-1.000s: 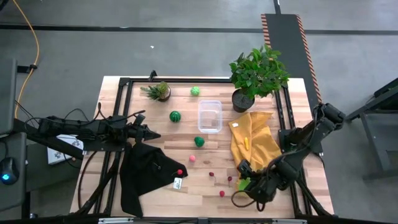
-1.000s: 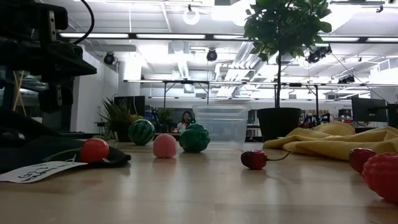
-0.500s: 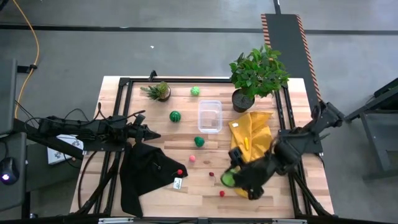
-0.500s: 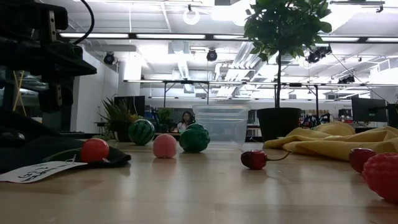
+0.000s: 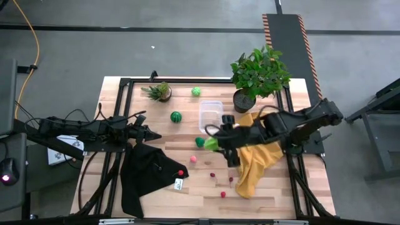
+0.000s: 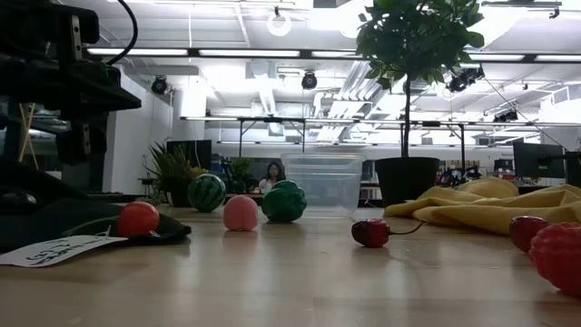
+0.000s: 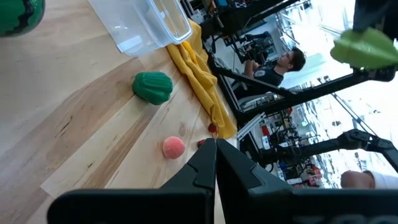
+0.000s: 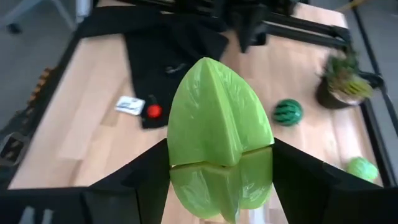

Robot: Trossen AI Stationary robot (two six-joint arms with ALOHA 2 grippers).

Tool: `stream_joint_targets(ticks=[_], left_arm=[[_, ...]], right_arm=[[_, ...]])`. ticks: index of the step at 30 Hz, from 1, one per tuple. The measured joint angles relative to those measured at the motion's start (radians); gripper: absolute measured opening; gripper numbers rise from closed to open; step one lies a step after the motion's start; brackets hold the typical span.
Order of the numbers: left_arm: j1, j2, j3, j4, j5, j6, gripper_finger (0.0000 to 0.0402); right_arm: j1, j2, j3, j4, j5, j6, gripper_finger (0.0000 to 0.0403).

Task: Pick and placing Produce into tupperware
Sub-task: Put the starfruit into the transparent bin

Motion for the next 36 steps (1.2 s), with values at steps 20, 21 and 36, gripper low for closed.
stream_joint_targets(ticks=[20,21,36], left_arm=[[0.0,0.0,0.0,0.0,0.0,0.0,0.0001],[0.0,0.0,0.0,0.0,0.0,0.0,0.0001],[0.0,0.0,0.0,0.0,0.0,0.0,0.0001]], right_arm=[[-0.039,0.155,-0.002,-0.101,0.322,-0.008,0.0227],[-0.039,0.164,-0.002,-0.101,0.338,-0.008,0.0227],[-0.104,0.292,-0.002,-0.13,0.363,0.158,0.0227]])
